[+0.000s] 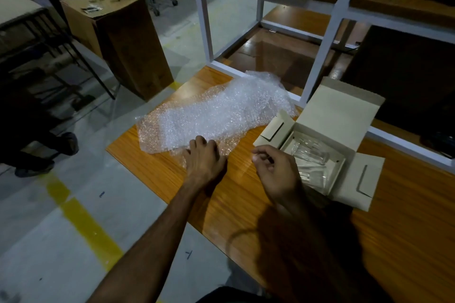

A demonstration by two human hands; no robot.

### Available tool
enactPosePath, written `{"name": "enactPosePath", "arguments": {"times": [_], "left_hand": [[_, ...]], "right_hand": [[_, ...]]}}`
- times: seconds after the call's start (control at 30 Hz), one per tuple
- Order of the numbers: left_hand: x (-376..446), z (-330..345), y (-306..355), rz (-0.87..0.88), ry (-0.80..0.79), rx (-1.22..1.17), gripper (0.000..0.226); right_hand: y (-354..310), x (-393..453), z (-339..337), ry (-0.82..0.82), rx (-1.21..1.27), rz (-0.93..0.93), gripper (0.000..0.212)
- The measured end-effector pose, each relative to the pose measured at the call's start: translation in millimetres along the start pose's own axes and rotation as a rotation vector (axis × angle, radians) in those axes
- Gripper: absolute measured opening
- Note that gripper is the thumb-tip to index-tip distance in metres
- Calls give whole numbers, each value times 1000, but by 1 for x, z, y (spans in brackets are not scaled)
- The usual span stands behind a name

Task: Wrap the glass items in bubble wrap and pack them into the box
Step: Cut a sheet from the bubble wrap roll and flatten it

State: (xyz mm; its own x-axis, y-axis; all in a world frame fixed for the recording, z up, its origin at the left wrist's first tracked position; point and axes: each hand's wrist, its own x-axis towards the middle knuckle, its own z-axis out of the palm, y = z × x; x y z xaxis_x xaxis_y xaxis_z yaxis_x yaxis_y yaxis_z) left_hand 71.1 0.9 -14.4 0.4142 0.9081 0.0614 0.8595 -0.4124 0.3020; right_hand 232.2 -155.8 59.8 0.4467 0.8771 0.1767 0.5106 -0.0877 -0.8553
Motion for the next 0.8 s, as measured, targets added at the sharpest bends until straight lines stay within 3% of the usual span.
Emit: {"name": "enactPosePath", "arguments": {"times": [0.13, 0.27, 0.37, 0.43, 0.57, 0.8], "left_hand": [[-8, 3, -8, 68, 54, -73, 23], [-14, -24, -2, 99, 187, -405, 14], [-21, -47, 2, 154, 261, -599, 3], [-24, -62, 2, 178, 264, -650, 9], [-33, -85, 3, 255, 269, -626, 5], [-56, -108, -15, 411, 212, -408, 36]], "right_hand": [[-2, 4, 5, -17, 0, 25, 16], [-7, 5, 9, -70, -55, 26, 24], [-16, 16, 13, -185, -90, 33, 49], [-22, 27, 18, -295, -86, 28, 72], [-37, 47, 26, -462, -5, 27, 94], [-64, 85, 32, -455, 180, 77, 83]]}}
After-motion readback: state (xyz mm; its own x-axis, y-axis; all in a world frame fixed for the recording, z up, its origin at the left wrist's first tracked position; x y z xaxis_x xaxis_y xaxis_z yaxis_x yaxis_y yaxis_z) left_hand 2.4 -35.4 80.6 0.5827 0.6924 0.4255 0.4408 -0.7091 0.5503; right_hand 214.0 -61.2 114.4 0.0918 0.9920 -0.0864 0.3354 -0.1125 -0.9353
